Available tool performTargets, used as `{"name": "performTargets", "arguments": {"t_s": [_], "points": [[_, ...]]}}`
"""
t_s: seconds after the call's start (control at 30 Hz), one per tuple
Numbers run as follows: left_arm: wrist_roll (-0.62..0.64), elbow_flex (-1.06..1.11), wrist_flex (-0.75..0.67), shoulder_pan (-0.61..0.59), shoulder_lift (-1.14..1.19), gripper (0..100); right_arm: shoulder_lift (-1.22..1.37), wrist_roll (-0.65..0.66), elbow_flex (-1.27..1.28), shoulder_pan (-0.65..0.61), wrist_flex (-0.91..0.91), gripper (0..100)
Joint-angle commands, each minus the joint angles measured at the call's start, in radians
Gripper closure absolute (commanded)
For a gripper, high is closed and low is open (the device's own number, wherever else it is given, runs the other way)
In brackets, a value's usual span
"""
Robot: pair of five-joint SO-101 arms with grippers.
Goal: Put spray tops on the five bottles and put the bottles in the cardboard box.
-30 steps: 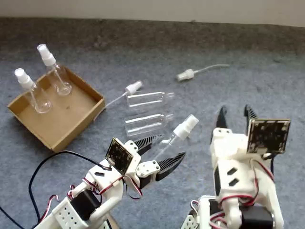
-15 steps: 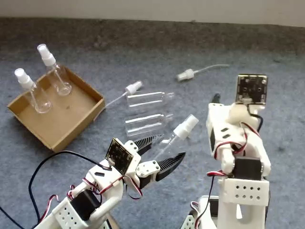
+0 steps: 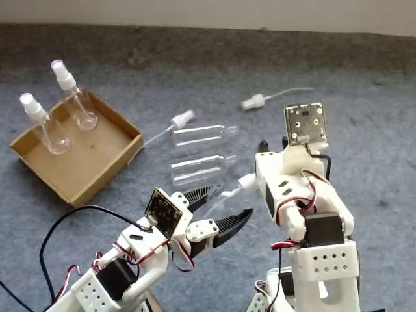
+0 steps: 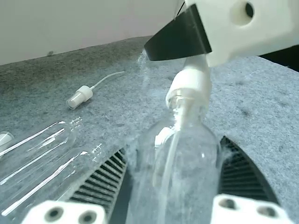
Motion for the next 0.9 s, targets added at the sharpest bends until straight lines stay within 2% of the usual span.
{"name": "performTargets", "arguments": {"t_s": [0.0,0.2,0.37,0.47,0.53,0.63,0.77,0.87], "points": [[0.005,0.021,-0.028,-0.012,-0.018,85,0.002,0.008,-0.088,-0.012,0.035,93.3],[0.005,0.021,-0.028,-0.012,-0.018,85,0.002,0.006,-0.271,-0.007,0.09,93.2],[0.005,0.021,-0.026,-0.012,-0.018,85,0.01,0.006,-0.394,0.11,0.088,93.4],[0.005,0.021,-0.028,-0.012,-0.018,85,0.004,0.006,-0.351,0.194,0.091,94.4],[0.005,0.021,-0.028,-0.012,-0.018,85,0.004,0.006,-0.303,0.239,0.09,99.8],[0.005,0.019,-0.028,-0.035,-0.018,85,0.004,0.006,-0.24,0.275,0.087,99.5],[0.006,0.021,-0.121,-0.136,-0.018,85,0.002,0.006,-0.203,0.275,0.085,99.5],[0.009,0.021,-0.178,-0.196,-0.018,85,0.002,-0.017,-0.194,0.219,0.084,99.5]]}}
